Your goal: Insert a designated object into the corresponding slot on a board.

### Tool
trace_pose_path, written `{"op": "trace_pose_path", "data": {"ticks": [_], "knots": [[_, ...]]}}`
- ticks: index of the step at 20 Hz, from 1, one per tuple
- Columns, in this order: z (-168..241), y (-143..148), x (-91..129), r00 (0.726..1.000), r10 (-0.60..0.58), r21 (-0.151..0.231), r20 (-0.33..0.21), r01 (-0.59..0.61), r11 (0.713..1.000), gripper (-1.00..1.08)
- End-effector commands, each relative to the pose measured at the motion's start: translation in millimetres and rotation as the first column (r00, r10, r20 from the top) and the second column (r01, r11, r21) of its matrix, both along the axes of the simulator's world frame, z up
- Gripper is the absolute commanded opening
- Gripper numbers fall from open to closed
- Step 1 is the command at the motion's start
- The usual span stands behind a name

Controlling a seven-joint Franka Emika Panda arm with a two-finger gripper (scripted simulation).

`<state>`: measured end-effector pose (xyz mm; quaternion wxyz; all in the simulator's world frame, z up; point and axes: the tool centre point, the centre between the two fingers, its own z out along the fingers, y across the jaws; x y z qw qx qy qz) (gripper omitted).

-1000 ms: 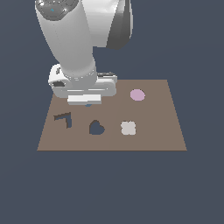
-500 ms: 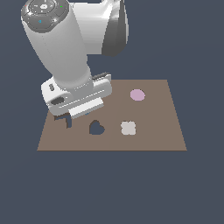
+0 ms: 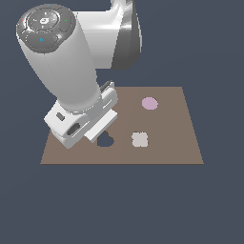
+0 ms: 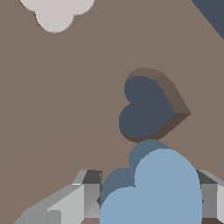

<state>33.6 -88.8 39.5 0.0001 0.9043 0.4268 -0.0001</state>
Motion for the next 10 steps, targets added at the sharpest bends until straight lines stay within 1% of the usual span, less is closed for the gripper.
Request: {"op": "trace_pose_path", "data": {"ticks": [1,5,10], "knots": [[1,4,8,0.995,0.104,0.0,0.0,-0.104,0.995,-1.0],[1,11,19,0.97,0.242,0.0,0.0,-0.242,0.97,-1.0],[1,20,28,0.926,0.377,0.0,0.0,-0.377,0.926,-1.0]]}}
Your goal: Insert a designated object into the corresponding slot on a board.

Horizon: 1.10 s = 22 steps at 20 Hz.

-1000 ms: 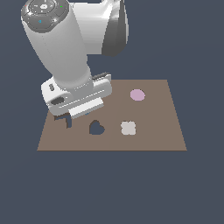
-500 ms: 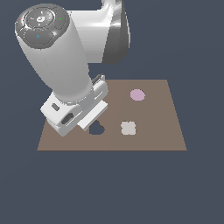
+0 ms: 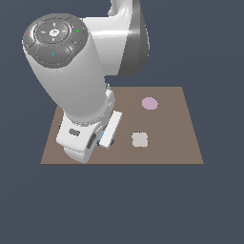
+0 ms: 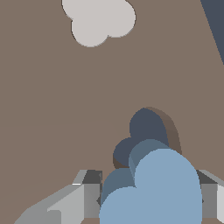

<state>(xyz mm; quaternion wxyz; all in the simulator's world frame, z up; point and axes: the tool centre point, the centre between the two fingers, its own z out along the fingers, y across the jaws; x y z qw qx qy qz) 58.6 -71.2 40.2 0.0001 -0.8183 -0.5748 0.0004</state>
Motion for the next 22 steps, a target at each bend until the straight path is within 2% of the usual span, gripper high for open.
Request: {"op": "trace_pose_path", "data": {"ticks": [1,11,22], "knots": [[0,4,4,0.998,0.067,0.0,0.0,-0.067,0.998,-1.0],[1,17,12,0.975,0.224,0.0,-0.001,-0.224,0.975,-1.0],[0,18,12,0.972,0.235,0.0,-0.001,-0.235,0.972,-1.0]]}}
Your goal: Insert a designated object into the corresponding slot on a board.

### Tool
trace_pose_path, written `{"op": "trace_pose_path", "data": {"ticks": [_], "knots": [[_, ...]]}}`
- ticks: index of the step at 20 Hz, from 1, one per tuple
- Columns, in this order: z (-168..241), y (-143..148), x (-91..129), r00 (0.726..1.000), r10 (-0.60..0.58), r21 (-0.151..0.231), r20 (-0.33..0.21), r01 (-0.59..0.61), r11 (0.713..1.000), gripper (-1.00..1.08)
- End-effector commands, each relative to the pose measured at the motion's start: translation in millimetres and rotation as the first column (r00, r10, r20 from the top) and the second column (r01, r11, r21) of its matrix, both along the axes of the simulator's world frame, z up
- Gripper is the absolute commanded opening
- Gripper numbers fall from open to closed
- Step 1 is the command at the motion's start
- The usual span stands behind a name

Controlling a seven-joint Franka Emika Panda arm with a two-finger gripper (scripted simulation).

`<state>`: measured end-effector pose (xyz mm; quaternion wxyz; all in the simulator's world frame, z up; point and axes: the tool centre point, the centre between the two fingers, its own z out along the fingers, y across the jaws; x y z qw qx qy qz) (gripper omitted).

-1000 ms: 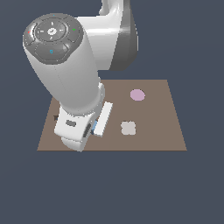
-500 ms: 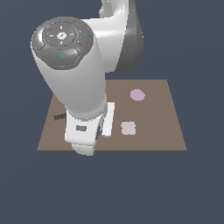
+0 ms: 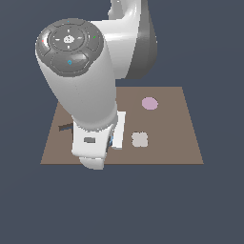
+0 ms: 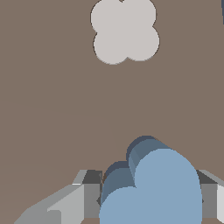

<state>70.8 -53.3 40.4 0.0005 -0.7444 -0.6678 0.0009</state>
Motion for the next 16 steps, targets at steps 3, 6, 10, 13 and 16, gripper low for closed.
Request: {"op": "trace_pose_path", "data": {"ticks": [3,6,10,13,16], "knots": [[-4.9,0.0,0.1,1.0,-0.001,0.0,0.001,0.001,1.0,-1.0],[-9.7,-0.2,0.1,1.0,-0.002,0.0,0.002,0.002,1.0,-1.0],[-9.7,-0.2,0.1,1.0,-0.002,0.0,0.002,0.002,1.0,1.0],[-9.7,-0.2,0.1,1.0,-0.002,0.0,0.002,0.002,1.0,1.0],[-9.7,-0.2,0.1,1.0,-0.002,0.0,0.002,0.002,1.0,1.0]]}}
